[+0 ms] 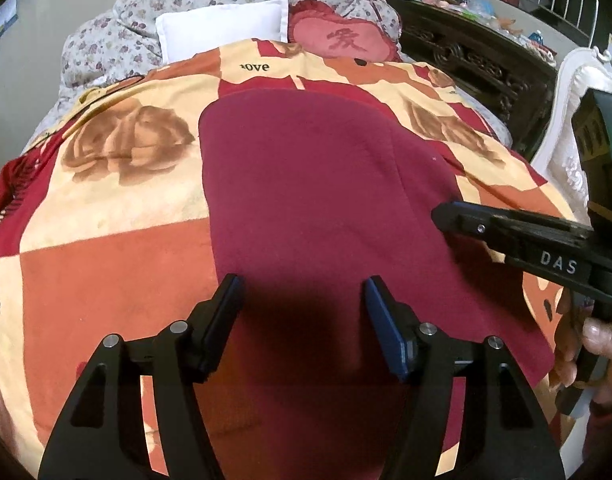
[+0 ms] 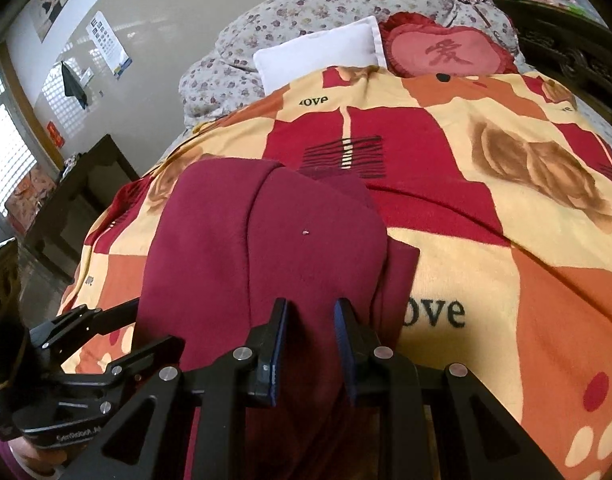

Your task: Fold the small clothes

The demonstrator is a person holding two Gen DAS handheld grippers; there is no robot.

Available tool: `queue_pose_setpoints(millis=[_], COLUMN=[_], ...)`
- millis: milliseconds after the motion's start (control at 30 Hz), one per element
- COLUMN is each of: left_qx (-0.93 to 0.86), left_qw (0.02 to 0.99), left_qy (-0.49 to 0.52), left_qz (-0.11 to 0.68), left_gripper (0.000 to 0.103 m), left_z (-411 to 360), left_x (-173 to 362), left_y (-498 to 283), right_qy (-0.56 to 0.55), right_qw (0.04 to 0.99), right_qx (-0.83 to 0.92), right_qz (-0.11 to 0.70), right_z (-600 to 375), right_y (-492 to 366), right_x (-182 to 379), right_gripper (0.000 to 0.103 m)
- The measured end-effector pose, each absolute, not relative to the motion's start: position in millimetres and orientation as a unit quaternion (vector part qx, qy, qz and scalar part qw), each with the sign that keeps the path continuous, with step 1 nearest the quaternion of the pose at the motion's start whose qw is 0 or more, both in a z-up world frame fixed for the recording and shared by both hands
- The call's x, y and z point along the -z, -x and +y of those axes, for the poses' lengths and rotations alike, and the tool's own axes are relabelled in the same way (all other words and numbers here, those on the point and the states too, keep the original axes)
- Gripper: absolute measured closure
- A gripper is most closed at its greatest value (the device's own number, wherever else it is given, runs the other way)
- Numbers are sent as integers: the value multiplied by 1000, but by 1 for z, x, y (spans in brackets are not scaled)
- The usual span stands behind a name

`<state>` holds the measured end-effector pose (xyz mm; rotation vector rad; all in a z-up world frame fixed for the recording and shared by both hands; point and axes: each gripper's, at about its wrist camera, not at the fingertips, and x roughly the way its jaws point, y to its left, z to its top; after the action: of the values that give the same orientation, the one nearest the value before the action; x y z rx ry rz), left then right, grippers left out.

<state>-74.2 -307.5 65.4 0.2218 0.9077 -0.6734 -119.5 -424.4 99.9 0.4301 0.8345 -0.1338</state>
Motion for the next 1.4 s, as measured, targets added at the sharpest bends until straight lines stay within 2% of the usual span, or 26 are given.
queue_pose_setpoints(millis=[67,133,200,233,267,300,467,600,700,800,900,967,1033,1100,1267,1400], left_qx=[319,323,335,342,351,357,374,387,383,396,411,416,420,426,418,388], left_qw=[837,833,827,824,819,814,799,789,780,747,738,740,742,743,759,766], left_qy=[-95,-79,-53,-39,-15,0,48,79,83,104,118,115,116,114,88,92], left_qz=[435,442,447,450,454,458,469,470,487,524,522,515,510,504,491,504], left_gripper=[37,37,37,37,37,37,28,17,16,16,16,23,37,48,50,50], left_z=[-305,-300,-294,-290,-284,-280,-271,-269,-272,-279,-283,-284,-280,-272,-233,-183], left_x=[-66,-69,-73,-74,-74,-74,-64,-54,-44,-25,-20,-25,-32,-41,-74,-77], left_y=[73,72,71,70,67,64,52,43,35,26,28,32,36,41,69,92], right_qy=[-215,-224,-230,-226,-223,-225,-277,-327,-376,-381,-374,-365,-346,-343,-309,-313], right_qw=[888,887,890,892,892,892,875,861,848,849,847,846,855,861,867,853], right_qx=[62,57,52,62,68,71,47,19,-6,-31,-47,-56,-53,-64,-108,-149], right_qz=[401,399,390,387,388,387,395,389,374,365,374,384,383,369,375,390], right_z=[-425,-425,-423,-422,-422,-423,-436,-447,-454,-448,-439,-430,-421,-410,-358,-317], right_y=[122,127,136,143,146,151,159,154,151,145,136,133,135,141,151,159], right_x=[-102,-106,-112,-115,-116,-115,-93,-68,-54,-52,-50,-54,-62,-77,-111,-106], right_gripper=[81,76,56,50,36,32,31,29,27,27,27,37,39,45,45,45])
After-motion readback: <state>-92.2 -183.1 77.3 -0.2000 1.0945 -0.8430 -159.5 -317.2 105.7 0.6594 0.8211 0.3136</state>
